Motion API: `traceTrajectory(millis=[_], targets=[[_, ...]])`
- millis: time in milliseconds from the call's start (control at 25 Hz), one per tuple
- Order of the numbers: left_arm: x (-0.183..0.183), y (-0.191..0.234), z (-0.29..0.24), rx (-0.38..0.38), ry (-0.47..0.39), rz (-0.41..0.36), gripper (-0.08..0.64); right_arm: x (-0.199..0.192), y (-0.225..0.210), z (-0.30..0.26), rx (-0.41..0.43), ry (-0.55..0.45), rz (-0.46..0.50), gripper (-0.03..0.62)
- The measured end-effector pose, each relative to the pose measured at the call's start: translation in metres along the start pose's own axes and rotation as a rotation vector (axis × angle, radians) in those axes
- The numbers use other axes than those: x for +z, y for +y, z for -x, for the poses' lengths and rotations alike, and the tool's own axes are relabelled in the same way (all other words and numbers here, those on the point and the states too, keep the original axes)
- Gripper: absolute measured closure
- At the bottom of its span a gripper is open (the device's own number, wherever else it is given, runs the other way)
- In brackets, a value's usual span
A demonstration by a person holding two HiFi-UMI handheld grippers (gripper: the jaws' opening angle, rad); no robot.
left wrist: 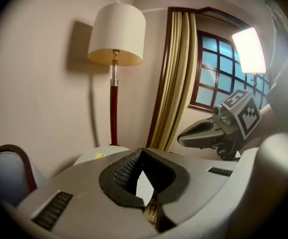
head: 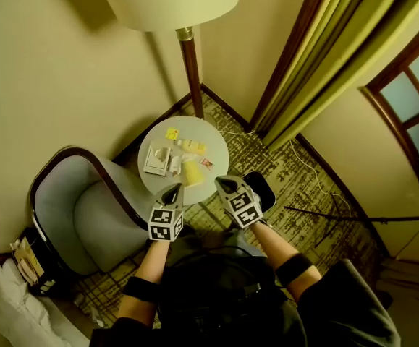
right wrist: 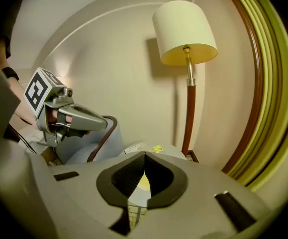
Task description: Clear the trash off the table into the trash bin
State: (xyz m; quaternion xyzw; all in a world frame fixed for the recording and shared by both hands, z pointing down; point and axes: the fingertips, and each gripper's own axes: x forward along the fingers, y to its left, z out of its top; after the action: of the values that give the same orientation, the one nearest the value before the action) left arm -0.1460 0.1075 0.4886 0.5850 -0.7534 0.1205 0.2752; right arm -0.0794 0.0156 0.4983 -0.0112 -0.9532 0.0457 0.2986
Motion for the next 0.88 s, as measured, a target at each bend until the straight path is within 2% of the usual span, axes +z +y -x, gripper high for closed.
traceTrajectory(millis=[320, 600, 880], targets=[[-0.004, 0.013, 0.036, 0.025, 0.003, 0.029, 0.56, 0.003, 0.028, -0.012, 0.05, 0.017, 0.031, 0.592], [-0.003, 0.015, 0.042, 0.043, -0.02, 0.064, 0.56, 0.0, 0.028, -0.01, 0.041, 0.026, 0.025, 0.592], [0.001, 0.014, 0.037, 0.043, -0.012, 0.053, 0.56, -0.005, 0.02, -0.008, 0.032, 0.04, 0.005, 0.592]])
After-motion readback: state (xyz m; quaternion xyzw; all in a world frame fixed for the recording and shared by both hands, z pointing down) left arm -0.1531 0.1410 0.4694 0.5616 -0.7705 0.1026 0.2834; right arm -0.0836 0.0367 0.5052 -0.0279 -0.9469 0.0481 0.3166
